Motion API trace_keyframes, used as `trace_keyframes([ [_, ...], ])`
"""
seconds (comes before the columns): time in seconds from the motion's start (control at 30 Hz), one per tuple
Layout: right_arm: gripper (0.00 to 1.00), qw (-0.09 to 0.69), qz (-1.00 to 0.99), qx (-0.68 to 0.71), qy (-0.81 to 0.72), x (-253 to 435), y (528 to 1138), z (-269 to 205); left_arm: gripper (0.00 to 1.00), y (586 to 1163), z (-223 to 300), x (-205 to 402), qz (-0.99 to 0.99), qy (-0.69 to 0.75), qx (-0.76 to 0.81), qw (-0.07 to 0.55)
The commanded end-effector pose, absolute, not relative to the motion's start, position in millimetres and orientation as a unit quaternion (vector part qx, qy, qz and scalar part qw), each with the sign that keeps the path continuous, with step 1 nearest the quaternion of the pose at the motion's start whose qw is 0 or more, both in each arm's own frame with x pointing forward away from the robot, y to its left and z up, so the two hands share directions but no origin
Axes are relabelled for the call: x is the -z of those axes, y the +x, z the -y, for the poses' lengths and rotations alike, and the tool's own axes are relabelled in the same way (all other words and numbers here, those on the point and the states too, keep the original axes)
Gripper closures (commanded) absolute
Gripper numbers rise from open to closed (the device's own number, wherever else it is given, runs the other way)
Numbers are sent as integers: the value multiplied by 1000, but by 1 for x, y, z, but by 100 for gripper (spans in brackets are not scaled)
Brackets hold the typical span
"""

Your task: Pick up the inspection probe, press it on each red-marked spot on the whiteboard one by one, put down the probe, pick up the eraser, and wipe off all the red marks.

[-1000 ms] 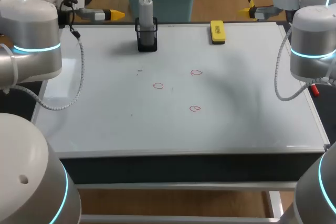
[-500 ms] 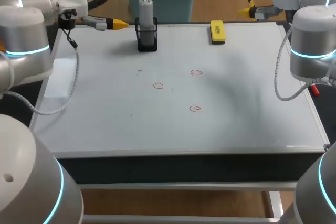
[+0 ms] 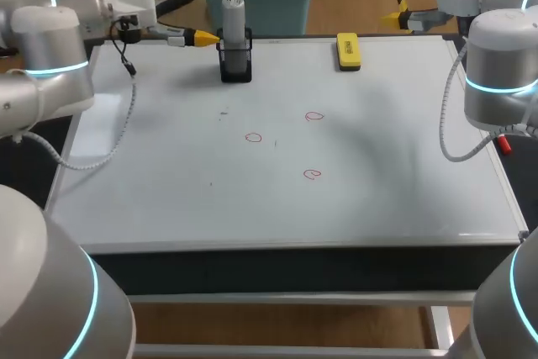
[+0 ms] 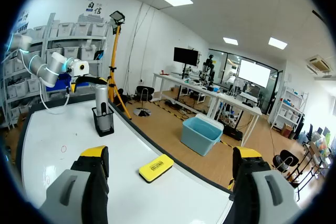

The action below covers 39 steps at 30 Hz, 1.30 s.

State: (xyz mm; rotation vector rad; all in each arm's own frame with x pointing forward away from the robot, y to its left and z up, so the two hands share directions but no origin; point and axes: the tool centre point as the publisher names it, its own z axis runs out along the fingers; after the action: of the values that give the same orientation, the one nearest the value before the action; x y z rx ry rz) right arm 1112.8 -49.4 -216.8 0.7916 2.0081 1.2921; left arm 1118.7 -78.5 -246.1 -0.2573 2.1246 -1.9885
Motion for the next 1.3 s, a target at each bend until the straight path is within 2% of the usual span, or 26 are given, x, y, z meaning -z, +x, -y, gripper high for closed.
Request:
trace_keyframes([
  [0.03, 0, 307, -760, -489, 299, 217, 1113, 50, 0, 1135, 90, 259, -713, -47, 696, 72],
  [0.77, 0, 307, -760, -489, 299, 217, 1113, 50, 0, 1163, 139, 283, -701, -29, 711, 35],
  [1.3, 0, 307, -760, -489, 299, 217, 1113, 50, 0, 1164, 151, 284, -698, -44, 714, 41],
])
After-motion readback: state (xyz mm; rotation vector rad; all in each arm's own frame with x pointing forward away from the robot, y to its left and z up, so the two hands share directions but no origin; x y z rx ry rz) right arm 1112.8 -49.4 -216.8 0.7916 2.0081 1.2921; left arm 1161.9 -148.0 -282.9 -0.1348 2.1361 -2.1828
